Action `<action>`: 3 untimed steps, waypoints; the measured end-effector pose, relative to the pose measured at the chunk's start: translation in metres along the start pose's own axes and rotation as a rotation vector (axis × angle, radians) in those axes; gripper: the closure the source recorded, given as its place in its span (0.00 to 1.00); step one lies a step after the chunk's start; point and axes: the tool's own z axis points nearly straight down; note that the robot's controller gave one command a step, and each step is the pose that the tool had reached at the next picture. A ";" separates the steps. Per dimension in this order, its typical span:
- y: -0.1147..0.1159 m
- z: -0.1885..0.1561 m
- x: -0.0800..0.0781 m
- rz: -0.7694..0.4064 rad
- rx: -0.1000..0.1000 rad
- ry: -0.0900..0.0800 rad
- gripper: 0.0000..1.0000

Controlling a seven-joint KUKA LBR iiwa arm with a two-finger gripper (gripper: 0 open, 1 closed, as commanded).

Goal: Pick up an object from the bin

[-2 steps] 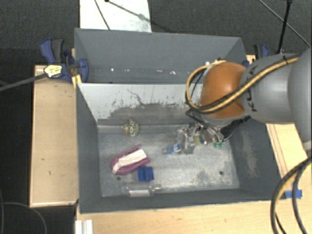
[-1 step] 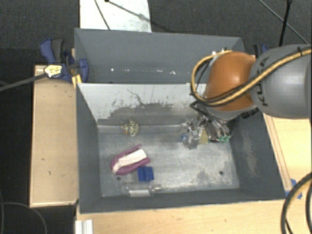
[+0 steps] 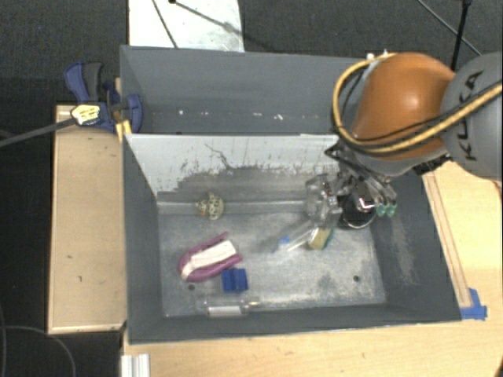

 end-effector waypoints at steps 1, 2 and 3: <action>-0.016 0.058 0.016 0.085 -0.001 0.013 1.00; -0.022 0.041 0.001 0.084 0.000 0.004 1.00; -0.017 0.082 0.002 0.163 -0.001 0.012 1.00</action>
Offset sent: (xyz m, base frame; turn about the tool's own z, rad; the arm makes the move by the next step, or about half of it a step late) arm -0.0122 -0.0176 -0.0564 0.0844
